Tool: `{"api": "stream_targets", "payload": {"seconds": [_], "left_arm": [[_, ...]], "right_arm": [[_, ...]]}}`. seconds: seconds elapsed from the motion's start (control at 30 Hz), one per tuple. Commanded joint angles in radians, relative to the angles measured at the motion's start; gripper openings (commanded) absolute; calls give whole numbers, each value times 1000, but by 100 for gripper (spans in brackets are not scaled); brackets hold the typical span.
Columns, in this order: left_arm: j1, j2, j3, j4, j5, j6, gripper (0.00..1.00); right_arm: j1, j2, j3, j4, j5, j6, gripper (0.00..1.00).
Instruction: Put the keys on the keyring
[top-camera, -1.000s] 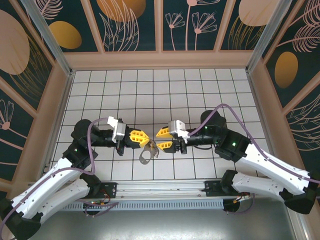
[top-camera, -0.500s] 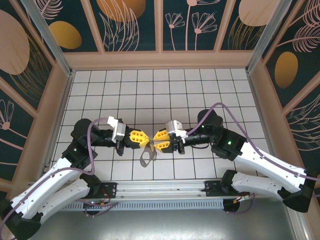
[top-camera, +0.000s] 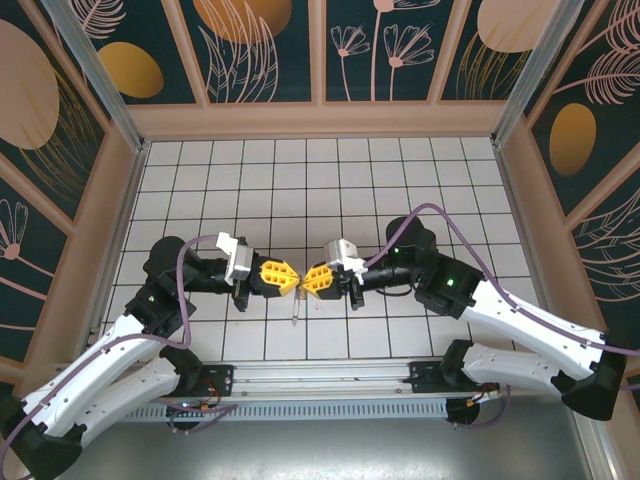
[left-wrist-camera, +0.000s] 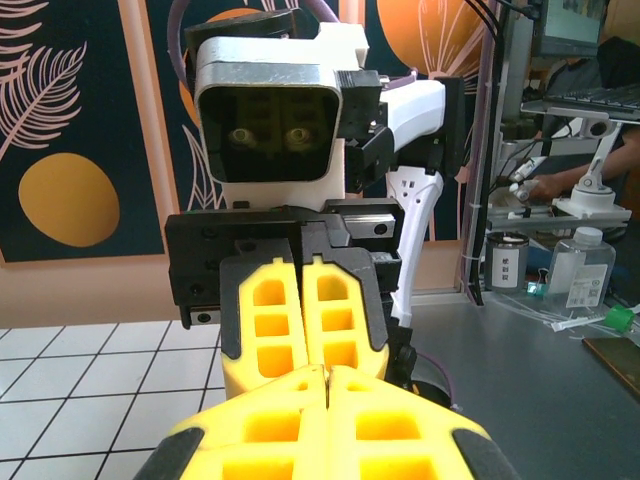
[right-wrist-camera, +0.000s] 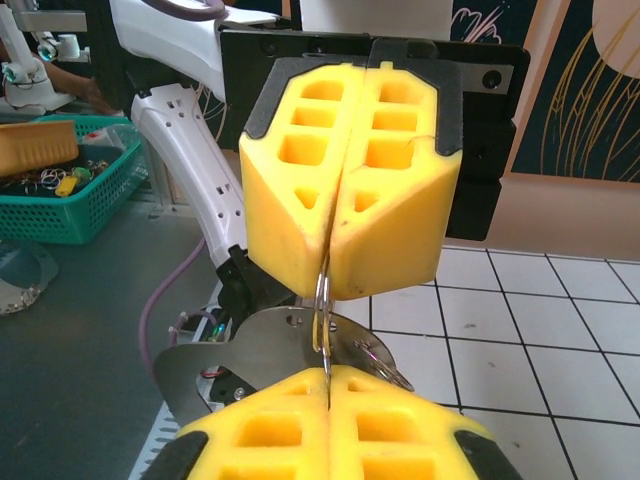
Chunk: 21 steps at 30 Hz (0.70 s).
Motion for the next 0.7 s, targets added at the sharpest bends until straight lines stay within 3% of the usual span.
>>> {"api": "stream_targets", "payload": {"seconds": [0.0, 0.67], "left_arm": [[1, -4, 28, 24, 28, 17, 0], [0, 17, 19, 58, 79, -15, 0]], "right_arm": [[-7, 5, 20, 16, 6, 4, 0], [-9, 57, 56, 28, -28, -3, 0]]}}
